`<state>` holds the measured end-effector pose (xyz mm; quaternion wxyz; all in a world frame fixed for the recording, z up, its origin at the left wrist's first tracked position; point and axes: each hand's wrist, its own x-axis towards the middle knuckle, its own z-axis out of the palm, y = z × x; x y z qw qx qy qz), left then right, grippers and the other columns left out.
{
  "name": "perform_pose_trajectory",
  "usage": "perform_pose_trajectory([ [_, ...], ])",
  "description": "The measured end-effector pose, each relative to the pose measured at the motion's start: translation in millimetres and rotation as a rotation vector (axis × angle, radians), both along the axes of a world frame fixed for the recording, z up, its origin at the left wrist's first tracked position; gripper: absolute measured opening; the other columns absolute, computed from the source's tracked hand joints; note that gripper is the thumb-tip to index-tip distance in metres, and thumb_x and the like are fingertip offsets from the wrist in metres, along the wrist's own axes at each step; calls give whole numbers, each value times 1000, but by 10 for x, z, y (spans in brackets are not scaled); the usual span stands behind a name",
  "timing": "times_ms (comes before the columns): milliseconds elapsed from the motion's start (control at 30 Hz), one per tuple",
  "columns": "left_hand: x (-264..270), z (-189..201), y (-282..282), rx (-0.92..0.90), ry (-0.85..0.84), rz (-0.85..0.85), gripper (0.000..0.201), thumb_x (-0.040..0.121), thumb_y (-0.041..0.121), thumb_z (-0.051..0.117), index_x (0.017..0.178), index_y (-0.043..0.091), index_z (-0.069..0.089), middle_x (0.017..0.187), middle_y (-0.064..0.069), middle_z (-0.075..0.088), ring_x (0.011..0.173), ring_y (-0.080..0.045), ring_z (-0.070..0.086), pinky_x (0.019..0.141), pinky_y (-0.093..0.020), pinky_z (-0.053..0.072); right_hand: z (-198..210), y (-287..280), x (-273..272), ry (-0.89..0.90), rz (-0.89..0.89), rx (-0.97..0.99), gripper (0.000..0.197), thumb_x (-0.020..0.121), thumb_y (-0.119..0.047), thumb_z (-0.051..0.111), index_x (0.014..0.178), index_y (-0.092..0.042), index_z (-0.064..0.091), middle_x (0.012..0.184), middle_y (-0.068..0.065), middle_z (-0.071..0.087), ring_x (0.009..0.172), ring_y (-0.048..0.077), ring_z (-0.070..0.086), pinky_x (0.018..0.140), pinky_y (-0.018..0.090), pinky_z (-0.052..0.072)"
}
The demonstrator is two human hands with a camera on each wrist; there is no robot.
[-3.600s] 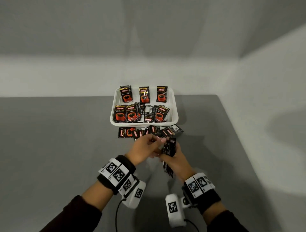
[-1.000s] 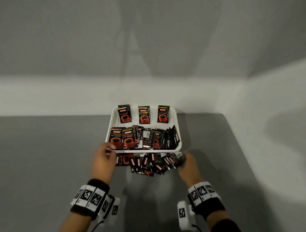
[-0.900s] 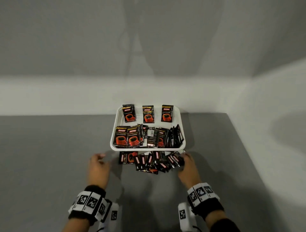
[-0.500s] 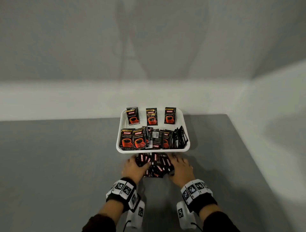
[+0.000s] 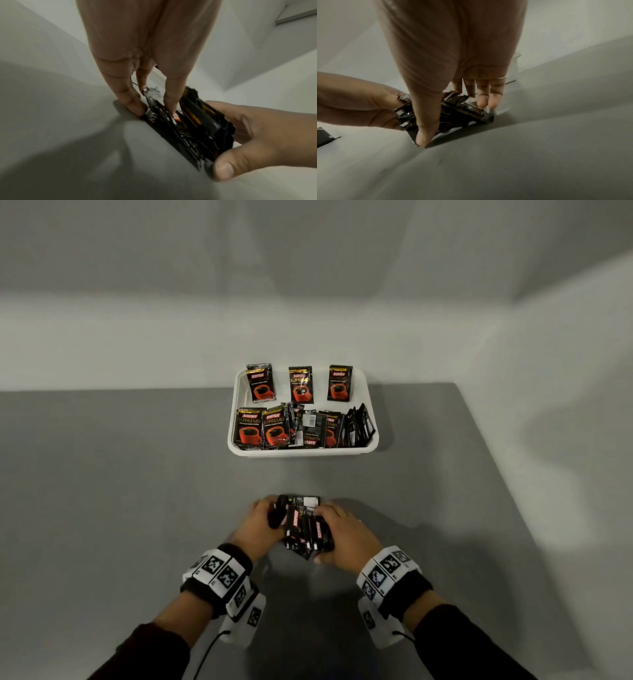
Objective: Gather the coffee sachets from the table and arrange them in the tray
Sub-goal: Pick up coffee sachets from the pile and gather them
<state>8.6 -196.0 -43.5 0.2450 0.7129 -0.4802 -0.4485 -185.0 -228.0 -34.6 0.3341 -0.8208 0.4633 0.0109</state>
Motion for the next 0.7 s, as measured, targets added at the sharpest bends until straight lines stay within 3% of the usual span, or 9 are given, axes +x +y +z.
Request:
perform_pose_trajectory([
  [67, -60, 28, 165, 8, 15, 11, 59, 73, 3, 73, 126, 10, 46, 111, -2, 60, 92, -10, 57, 81, -16, 45, 1, 185, 24, -13, -13, 4, 92, 57, -35, 85, 133, -20, 34, 144, -2, 31, 123, 20, 44, 104, 42, 40],
  [167, -159, 32, 345, 51, 4, 29, 62, 77, 1, 68, 132, 6, 39, 107, -1, 60, 91, -10, 54, 74, -9, 41, -10, 405, 93, 39, -12, -42, 92, 56, -35, 86, 129, -11, 36, 152, 3, 17, 121, 26, 48, 97, 43, 46],
  [233, -187, 31, 412, 40, 15, 46, 61, 78, -3, 64, 133, 4, 37, 107, -3, 59, 87, -9, 53, 61, 2, 38, -1, 488, 130, 47, 2, -71, 85, 59, -33, 85, 125, -9, 38, 156, 3, 9, 111, 28, 54, 91, 42, 49],
  [300, -197, 46, 467, 36, 32, 49, 63, 79, -6, 62, 134, 4, 34, 103, -4, 58, 80, -6, 54, 56, 5, 37, 19, 533, 150, 32, 25, -92, 79, 63, -30, 82, 125, -8, 37, 157, 3, 2, 99, 27, 59, 84, 41, 52],
  [367, -215, 77, 500, 42, 72, 38, 65, 79, -4, 62, 135, 7, 32, 103, -3, 60, 81, -5, 58, 64, -1, 43, 47, 535, 157, 26, 42, -94, 82, 68, -26, 78, 132, -7, 31, 156, 6, 9, 95, 27, 60, 80, 41, 53],
  [400, -229, 91, 513, 40, 100, 43, 65, 79, -3, 63, 135, 8, 32, 104, -5, 61, 84, -8, 60, 69, -6, 45, 55, 527, 161, 28, 44, -87, 87, 69, -24, 76, 137, -6, 25, 153, 9, 20, 95, 28, 61, 78, 40, 53],
  [500, -259, 124, 536, 7, 111, 83, 60, 81, -1, 63, 133, 7, 36, 103, -1, 57, 83, -5, 55, 66, -6, 42, 63, 508, 167, 7, 30, -89, 87, 69, -17, 74, 139, -6, 23, 126, 11, 49, 90, 28, 62, 68, 30, 47],
  [600, -270, 145, 566, -34, 112, 124, 54, 81, -3, 61, 130, 5, 42, 107, -7, 58, 83, -7, 54, 64, 0, 40, 78, 487, 163, -28, 18, -104, 74, 68, -11, 70, 131, -10, 31, 122, 9, 46, 87, 30, 62, 63, 29, 44],
  [700, -283, 187, 598, -21, 181, 137, 55, 82, -4, 60, 132, 7, 41, 98, -6, 61, 79, -7, 58, 64, -6, 46, 99, 461, 150, -43, 19, -43, 94, 67, -14, 74, 143, -12, 19, 136, 11, 38, 99, 30, 60, 79, 37, 51],
])
